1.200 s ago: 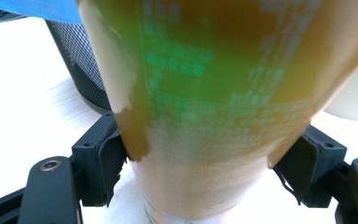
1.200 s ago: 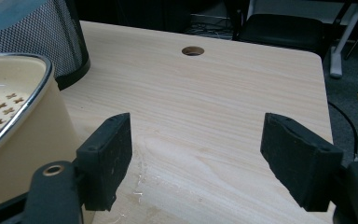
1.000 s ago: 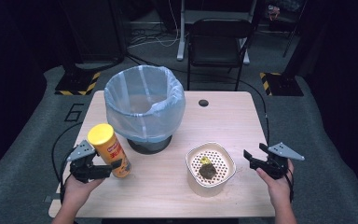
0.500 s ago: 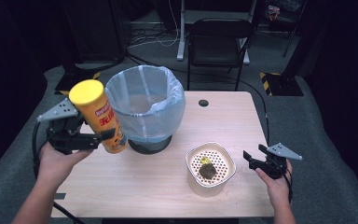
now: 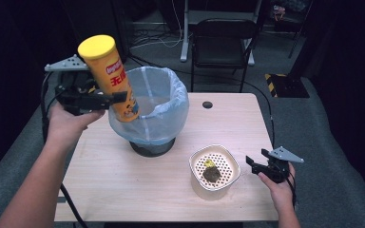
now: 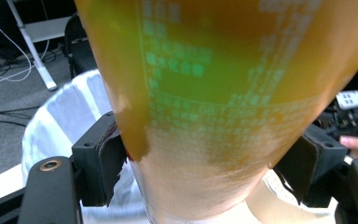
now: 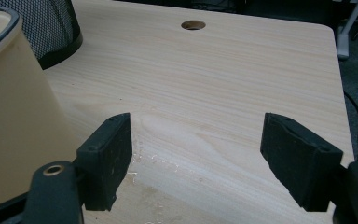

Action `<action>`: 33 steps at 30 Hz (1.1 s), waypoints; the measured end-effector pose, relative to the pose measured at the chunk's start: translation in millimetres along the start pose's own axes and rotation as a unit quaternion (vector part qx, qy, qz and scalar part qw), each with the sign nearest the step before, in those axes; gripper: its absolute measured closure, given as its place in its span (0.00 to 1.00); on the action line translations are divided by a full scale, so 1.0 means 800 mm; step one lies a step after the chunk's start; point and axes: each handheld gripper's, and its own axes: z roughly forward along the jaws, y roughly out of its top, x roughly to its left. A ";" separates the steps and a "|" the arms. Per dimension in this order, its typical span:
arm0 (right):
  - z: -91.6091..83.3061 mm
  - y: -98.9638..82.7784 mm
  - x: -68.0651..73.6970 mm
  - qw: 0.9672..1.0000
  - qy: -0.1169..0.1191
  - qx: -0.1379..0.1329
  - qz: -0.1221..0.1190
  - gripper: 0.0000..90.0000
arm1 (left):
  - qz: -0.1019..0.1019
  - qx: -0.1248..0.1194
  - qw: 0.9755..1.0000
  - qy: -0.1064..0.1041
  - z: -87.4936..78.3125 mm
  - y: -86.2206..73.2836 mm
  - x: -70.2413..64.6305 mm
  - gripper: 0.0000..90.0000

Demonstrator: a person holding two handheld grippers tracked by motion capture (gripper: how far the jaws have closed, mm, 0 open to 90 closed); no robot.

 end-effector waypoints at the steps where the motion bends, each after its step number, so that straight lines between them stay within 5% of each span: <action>1: 0.000 0.000 0.000 1.000 0.000 0.001 -0.001 0.27 | -0.001 -0.002 1.000 0.005 0.006 0.004 0.003 0.27; 6: 0.001 -0.001 0.000 1.000 0.001 0.000 -0.001 0.27 | -0.019 0.001 1.000 0.015 0.035 0.010 0.022 0.27; 13: 0.003 -0.003 -0.003 1.000 0.002 0.004 0.000 0.27 | -0.032 0.003 0.999 0.032 0.082 -0.005 0.041 0.27; 21: 0.005 -0.004 -0.001 1.000 0.003 0.009 -0.007 0.27 | -0.049 0.066 0.996 0.038 0.125 -0.037 0.054 0.26; 27: 0.004 -0.003 -0.001 1.000 0.002 0.004 -0.002 0.27 | -0.058 0.050 0.994 0.076 0.119 -0.050 0.060 0.11; 29: 0.005 -0.003 -0.001 1.000 0.003 0.004 -0.003 0.27 | -0.078 0.044 0.994 0.066 0.114 -0.055 0.065 0.11; 33: 0.005 -0.002 0.001 1.000 0.005 0.006 -0.009 0.27 | -0.076 0.035 0.994 0.065 0.101 -0.062 0.068 0.11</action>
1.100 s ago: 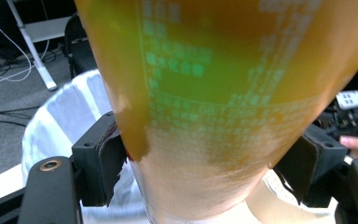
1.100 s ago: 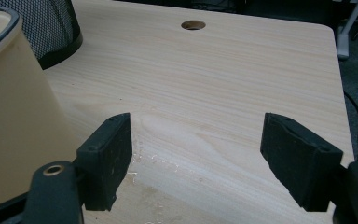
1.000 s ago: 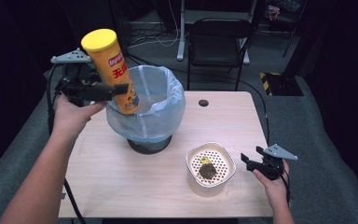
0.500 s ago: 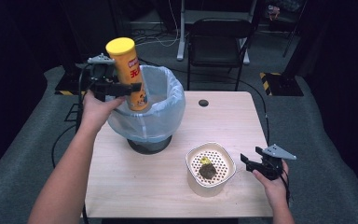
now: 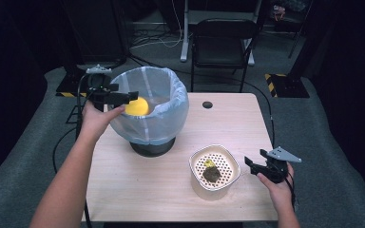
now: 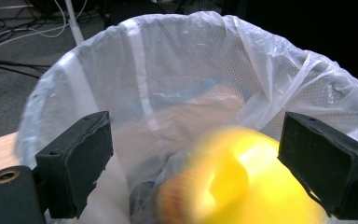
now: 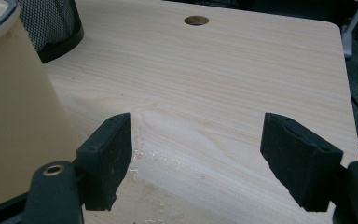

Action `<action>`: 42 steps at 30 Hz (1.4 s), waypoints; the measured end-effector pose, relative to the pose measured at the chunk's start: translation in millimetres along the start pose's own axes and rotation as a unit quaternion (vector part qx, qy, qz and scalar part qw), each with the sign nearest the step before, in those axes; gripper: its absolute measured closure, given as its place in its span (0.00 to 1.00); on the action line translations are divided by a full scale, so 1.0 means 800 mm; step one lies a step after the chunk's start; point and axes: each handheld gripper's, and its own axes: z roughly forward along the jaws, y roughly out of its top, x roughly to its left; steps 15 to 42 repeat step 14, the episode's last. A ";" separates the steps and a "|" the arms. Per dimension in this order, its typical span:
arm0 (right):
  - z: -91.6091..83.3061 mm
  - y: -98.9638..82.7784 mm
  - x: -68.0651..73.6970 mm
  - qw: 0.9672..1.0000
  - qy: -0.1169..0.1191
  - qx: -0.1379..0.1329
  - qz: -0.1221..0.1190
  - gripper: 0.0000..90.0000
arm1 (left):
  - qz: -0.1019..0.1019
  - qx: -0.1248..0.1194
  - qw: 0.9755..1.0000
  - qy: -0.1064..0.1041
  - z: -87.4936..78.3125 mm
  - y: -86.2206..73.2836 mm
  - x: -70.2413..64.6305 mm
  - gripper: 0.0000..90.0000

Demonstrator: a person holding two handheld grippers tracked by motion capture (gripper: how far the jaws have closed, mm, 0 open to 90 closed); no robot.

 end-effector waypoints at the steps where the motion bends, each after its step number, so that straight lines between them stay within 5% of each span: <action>1: 0.000 0.000 0.000 1.000 0.000 -0.001 -0.001 0.27 | 0.003 0.001 1.000 0.002 -0.003 -0.001 0.000 0.11; 9: -0.002 0.000 -0.002 1.000 -0.004 -0.001 0.003 0.27 | 0.032 -0.005 0.999 -0.032 -0.056 -0.039 -0.003 0.17; 14: -0.003 0.001 -0.001 1.000 -0.007 -0.002 0.004 0.27 | 0.030 -0.025 0.998 -0.053 -0.081 -0.104 0.010 0.17; 42: -0.003 0.001 -0.001 1.000 -0.007 -0.002 0.004 0.27 | 0.030 -0.025 0.998 -0.053 -0.081 -0.104 0.010 0.17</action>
